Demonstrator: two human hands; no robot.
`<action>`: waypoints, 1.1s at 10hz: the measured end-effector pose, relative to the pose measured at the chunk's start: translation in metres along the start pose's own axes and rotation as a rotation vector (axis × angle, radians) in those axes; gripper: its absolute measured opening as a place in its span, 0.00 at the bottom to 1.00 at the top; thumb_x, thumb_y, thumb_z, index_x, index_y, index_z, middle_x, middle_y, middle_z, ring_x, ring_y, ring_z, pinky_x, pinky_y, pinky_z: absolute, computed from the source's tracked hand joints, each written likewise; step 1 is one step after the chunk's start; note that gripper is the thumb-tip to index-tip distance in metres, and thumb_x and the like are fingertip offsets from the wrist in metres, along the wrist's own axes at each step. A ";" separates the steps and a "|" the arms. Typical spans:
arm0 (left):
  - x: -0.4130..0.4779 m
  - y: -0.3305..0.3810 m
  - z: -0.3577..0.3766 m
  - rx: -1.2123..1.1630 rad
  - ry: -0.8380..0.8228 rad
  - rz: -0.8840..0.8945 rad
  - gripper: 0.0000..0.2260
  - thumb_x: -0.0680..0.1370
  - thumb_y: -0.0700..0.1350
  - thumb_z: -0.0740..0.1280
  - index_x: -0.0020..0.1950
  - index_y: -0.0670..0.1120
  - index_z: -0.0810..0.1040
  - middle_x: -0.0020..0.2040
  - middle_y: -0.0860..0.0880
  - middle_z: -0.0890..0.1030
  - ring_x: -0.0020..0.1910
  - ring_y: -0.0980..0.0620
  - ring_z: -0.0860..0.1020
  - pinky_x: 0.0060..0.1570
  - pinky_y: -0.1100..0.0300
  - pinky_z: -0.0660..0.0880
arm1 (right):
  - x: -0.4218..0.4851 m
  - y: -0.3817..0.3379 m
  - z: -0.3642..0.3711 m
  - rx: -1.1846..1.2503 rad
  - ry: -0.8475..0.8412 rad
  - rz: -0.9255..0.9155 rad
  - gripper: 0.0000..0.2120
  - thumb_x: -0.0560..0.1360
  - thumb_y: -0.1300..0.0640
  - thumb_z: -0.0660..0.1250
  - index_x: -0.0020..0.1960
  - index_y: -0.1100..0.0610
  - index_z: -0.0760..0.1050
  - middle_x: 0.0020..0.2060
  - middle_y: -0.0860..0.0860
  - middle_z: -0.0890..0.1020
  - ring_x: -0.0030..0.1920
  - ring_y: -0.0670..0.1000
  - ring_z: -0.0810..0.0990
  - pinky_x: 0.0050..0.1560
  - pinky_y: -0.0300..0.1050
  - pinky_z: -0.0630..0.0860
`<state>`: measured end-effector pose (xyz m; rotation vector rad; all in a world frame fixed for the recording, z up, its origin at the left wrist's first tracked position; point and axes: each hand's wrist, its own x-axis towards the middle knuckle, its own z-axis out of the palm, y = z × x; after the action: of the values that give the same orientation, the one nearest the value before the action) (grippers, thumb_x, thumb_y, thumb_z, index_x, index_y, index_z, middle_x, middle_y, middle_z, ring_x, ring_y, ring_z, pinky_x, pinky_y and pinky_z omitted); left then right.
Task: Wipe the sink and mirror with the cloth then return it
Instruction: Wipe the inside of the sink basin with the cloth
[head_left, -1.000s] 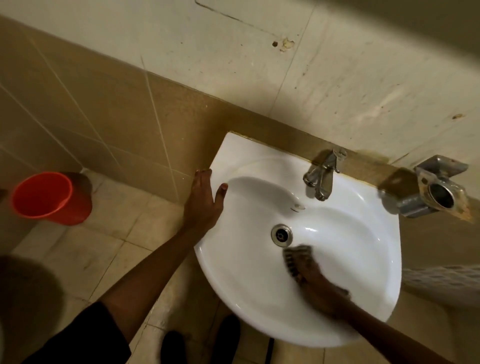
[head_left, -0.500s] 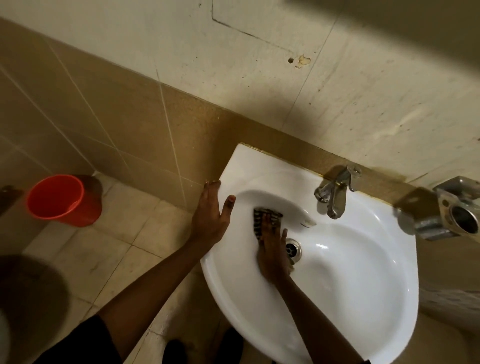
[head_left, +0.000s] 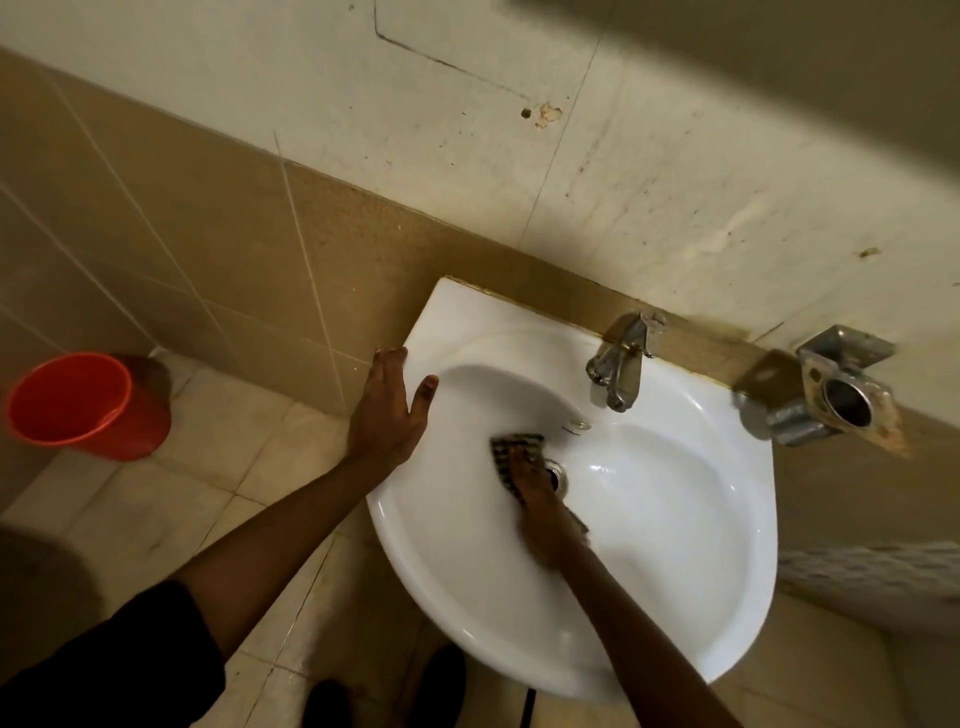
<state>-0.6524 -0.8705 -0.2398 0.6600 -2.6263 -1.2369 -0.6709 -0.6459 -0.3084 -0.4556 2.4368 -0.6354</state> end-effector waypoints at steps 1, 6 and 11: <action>0.000 0.000 0.000 0.004 -0.003 -0.016 0.28 0.79 0.54 0.57 0.74 0.43 0.57 0.76 0.42 0.60 0.76 0.46 0.56 0.71 0.52 0.59 | -0.038 0.067 -0.020 -0.505 0.114 -0.071 0.24 0.80 0.64 0.48 0.74 0.53 0.54 0.71 0.46 0.57 0.74 0.53 0.55 0.72 0.33 0.45; 0.002 -0.003 0.005 0.022 0.007 -0.007 0.30 0.78 0.56 0.58 0.75 0.43 0.56 0.76 0.42 0.59 0.75 0.44 0.57 0.71 0.49 0.59 | 0.008 0.083 -0.014 -0.610 0.208 -0.305 0.37 0.69 0.69 0.47 0.75 0.55 0.41 0.72 0.55 0.60 0.76 0.53 0.46 0.72 0.45 0.54; 0.012 -0.020 0.008 0.039 -0.013 0.036 0.32 0.74 0.67 0.51 0.68 0.44 0.61 0.68 0.39 0.67 0.67 0.37 0.68 0.61 0.38 0.70 | -0.017 0.137 -0.094 -1.175 0.162 -0.347 0.21 0.73 0.61 0.52 0.60 0.55 0.77 0.59 0.52 0.80 0.61 0.54 0.78 0.74 0.42 0.43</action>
<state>-0.6590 -0.8818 -0.2608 0.6103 -2.6672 -1.1862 -0.7380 -0.4937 -0.3059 -1.3158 2.6744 0.7669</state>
